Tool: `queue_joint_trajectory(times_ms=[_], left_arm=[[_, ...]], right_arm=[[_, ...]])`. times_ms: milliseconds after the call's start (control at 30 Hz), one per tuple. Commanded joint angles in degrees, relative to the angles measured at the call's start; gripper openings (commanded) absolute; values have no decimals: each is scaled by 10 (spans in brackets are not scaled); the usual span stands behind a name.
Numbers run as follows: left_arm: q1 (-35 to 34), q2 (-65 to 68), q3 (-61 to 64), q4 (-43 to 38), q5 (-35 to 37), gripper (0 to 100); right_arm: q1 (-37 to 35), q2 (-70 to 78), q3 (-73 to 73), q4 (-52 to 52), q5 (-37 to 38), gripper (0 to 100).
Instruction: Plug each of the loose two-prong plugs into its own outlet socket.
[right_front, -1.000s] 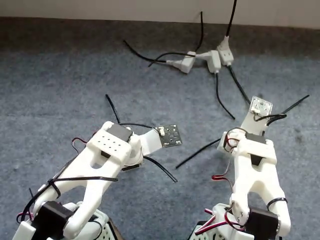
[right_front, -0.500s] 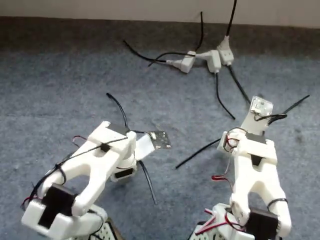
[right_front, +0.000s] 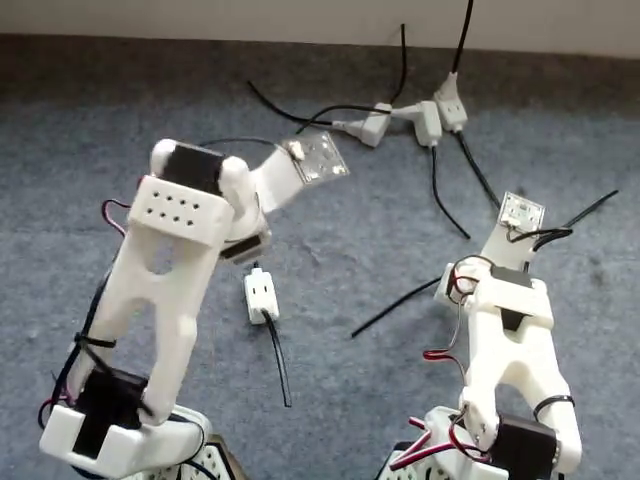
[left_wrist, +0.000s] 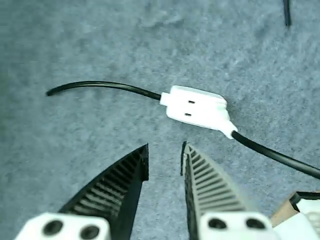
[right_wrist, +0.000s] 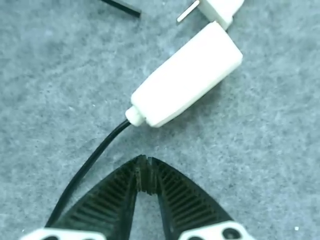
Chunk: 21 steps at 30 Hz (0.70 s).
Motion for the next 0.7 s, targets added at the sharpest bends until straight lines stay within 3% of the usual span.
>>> queue_joint_trajectory(times_ms=[0, 167, 333, 500, 667], left_arm=[[-58, -13, -162, 33, 10, 127], [-170, -14, -274, 34, 40, 194], [-283, -77, -284, 34, 39, 232], [-395, -182, -192, 32, 38, 232], [-495, -272, 8, 6, 35, 231]], right_arm=[[-1, -2, -6, -5, -6, 19], [-56, -8, -10, -4, -5, 137], [-163, -8, -86, 69, 80, 186], [-264, -8, -222, 209, 85, 186], [-349, -8, -320, 298, 86, 183]])
